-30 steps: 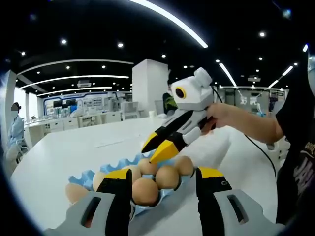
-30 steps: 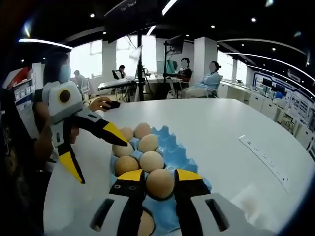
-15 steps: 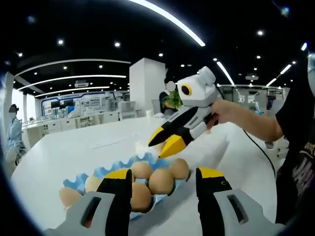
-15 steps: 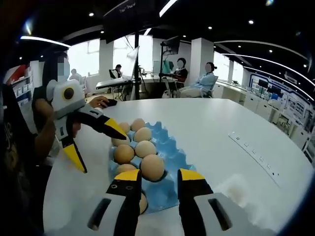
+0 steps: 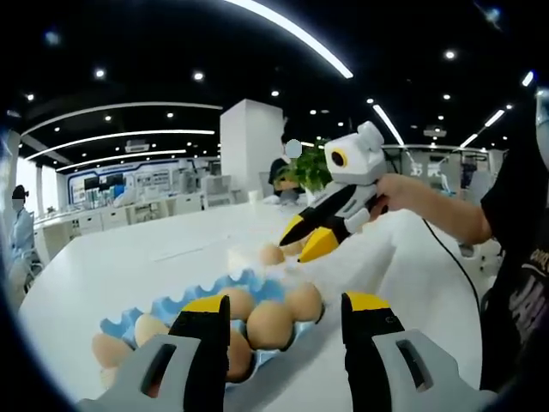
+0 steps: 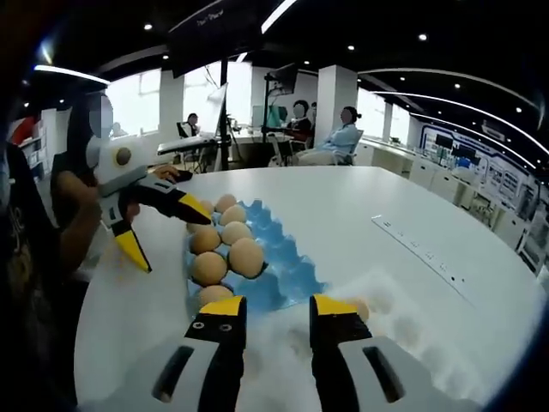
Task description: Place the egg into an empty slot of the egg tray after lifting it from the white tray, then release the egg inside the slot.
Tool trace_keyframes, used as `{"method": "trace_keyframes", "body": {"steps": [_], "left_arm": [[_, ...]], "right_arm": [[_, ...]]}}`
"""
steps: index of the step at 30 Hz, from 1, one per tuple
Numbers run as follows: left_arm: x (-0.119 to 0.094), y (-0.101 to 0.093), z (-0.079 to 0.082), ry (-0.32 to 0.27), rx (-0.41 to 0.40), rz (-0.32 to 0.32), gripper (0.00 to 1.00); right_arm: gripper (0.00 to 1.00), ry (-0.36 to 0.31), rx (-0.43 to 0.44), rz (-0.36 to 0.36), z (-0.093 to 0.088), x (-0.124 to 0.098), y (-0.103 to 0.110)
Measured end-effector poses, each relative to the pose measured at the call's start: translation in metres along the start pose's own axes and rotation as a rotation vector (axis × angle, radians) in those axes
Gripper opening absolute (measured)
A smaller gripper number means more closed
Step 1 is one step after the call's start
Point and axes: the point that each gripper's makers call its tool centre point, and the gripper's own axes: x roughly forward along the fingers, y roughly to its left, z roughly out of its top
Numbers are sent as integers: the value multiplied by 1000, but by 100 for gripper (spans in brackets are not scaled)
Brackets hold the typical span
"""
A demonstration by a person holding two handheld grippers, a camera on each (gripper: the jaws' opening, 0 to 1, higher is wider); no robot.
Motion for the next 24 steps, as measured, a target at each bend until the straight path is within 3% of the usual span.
{"method": "trace_keyframes", "body": {"steps": [24], "left_arm": [[14,-16,3,25,21,-34,53]], "right_arm": [[30,7,36,-88,-32,-49,-21]]}}
